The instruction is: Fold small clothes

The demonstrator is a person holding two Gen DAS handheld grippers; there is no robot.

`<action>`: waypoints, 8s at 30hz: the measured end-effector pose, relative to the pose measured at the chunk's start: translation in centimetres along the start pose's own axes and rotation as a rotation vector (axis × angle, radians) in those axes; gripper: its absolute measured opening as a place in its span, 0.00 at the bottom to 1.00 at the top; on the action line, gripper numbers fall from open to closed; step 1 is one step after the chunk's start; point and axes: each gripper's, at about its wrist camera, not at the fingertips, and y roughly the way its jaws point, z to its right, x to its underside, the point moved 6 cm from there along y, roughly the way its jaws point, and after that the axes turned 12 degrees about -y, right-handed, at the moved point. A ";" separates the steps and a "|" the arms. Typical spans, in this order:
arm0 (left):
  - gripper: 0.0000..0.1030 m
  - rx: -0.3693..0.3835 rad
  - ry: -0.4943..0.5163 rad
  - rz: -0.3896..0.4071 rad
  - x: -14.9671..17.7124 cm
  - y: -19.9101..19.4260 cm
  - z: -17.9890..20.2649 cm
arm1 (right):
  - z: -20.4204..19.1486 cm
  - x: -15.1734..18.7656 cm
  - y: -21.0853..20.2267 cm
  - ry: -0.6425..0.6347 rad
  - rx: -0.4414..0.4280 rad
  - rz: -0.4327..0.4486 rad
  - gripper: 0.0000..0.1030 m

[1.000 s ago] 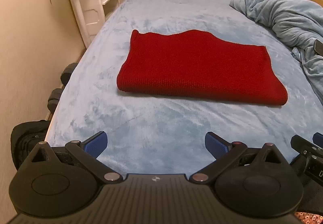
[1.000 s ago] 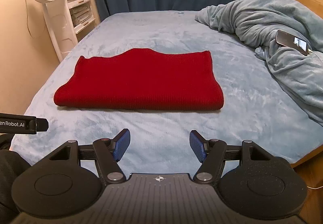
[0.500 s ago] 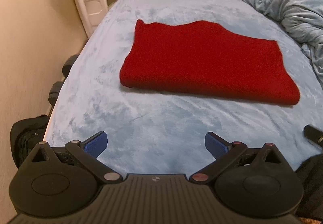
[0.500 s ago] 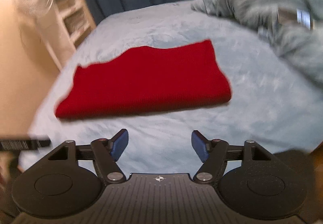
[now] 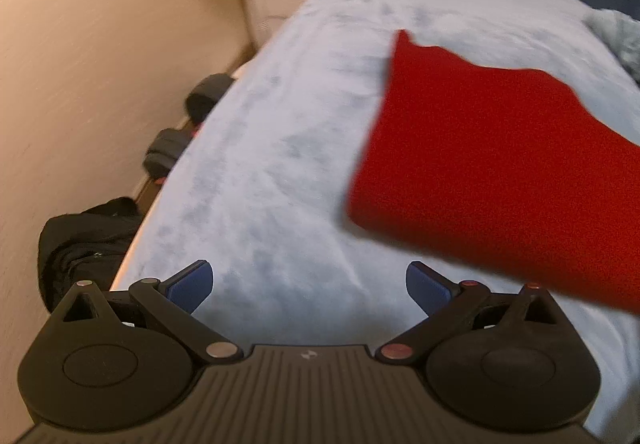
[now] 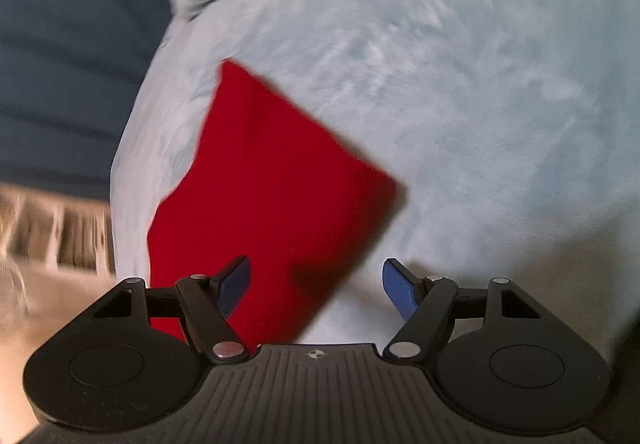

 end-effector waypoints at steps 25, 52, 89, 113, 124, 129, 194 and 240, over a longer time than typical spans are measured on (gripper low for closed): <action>1.00 0.046 -0.141 -0.156 -3.6 10.1 -4.5 | -30.3 12.7 4.3 -1.394 0.208 0.341 0.14; 1.00 0.095 -0.185 -0.124 -4.3 8.3 -7.9 | -24.5 36.8 8.1 -2.050 -0.190 -0.028 0.27; 1.00 0.152 0.038 0.035 4.3 -10.0 -5.5 | -19.9 20.7 -11.9 -1.416 -0.020 -0.039 0.61; 1.00 0.164 0.068 0.028 5.7 -11.3 -2.9 | -18.8 18.7 -11.5 -1.387 -0.003 -0.056 0.66; 1.00 0.255 -0.014 -0.059 4.6 -8.1 -1.1 | -18.5 17.2 -7.5 -1.345 -0.007 -0.157 0.70; 1.00 0.478 -0.293 -0.137 1.6 -4.9 -1.1 | -20.7 9.9 -3.5 -0.972 -0.138 -0.230 0.84; 0.73 0.403 0.000 -0.062 -18.0 13.9 10.6 | -12.0 5.8 6.9 -0.583 0.107 -0.092 0.56; 1.00 0.201 0.191 0.217 7.8 -13.4 -0.5 | -16.6 21.7 -13.2 -1.298 0.130 0.088 0.80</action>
